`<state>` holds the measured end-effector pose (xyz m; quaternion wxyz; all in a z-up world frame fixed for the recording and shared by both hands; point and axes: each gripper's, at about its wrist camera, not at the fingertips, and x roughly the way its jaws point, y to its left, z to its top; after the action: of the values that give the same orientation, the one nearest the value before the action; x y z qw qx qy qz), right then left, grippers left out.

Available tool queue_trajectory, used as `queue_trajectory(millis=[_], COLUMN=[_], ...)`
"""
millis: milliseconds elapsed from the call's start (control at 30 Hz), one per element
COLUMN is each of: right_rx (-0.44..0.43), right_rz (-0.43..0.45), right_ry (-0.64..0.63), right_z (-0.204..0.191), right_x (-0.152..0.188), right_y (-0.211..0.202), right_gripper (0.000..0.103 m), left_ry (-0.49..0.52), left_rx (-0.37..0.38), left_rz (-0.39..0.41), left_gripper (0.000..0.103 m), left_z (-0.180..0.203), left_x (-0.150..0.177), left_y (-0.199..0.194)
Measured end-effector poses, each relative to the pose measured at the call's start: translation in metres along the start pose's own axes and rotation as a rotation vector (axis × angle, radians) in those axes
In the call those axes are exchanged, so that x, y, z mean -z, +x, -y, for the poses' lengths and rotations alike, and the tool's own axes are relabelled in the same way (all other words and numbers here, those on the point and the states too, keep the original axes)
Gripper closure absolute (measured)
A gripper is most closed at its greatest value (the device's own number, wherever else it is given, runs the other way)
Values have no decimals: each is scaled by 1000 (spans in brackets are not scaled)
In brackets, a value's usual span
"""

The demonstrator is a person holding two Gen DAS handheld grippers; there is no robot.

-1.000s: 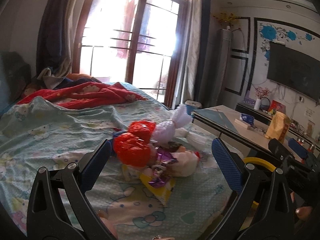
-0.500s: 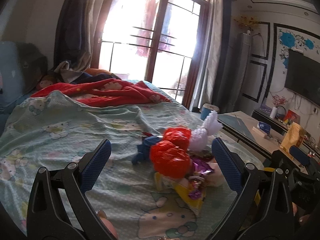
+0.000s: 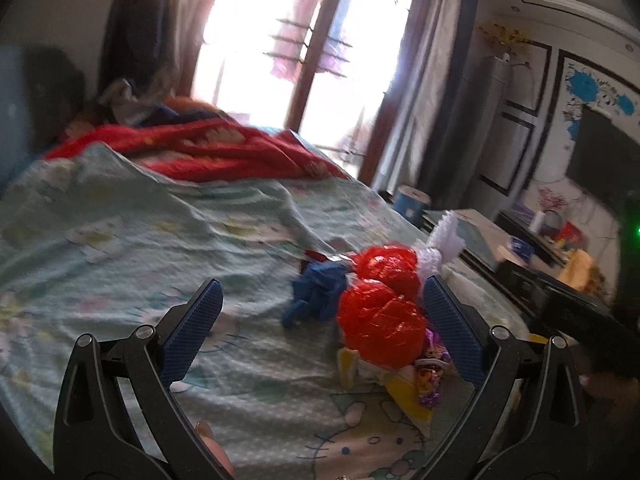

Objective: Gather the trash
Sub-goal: 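Grasp the red plastic bag with the left tool while the right tool grasps the white foam mesh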

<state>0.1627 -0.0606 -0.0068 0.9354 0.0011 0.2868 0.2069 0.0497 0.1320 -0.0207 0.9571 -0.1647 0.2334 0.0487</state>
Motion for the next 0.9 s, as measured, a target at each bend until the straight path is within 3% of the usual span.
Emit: queue_trajectory(millis=[267,567,667,733,833,900], right_rx=[-63,-134,-182,-205,-220,-230], right_rz=[-178,-322,-343,-352,-320,-294], right_ry=[135,292,308,310,295,286], right_z=[15,16,14,12,11,12], right_x=[-17,-18,-15,-13,-14,-15], right_y=[61,105,109,110,102,93], right_gripper=[8,28,46,63,71,73], left_ry=[-26,-16,5,12,19,29], left_rx=[111,206,212,205,201,201], left_rz=[-110,-189,-212,-218,-229,-227], left_gripper=[11,13,26,41,62,69], left_z=[-3,13,20,22,24,26], left_x=[-6,3,7,10,13,13], left_y=[29,47,53,55,56,55])
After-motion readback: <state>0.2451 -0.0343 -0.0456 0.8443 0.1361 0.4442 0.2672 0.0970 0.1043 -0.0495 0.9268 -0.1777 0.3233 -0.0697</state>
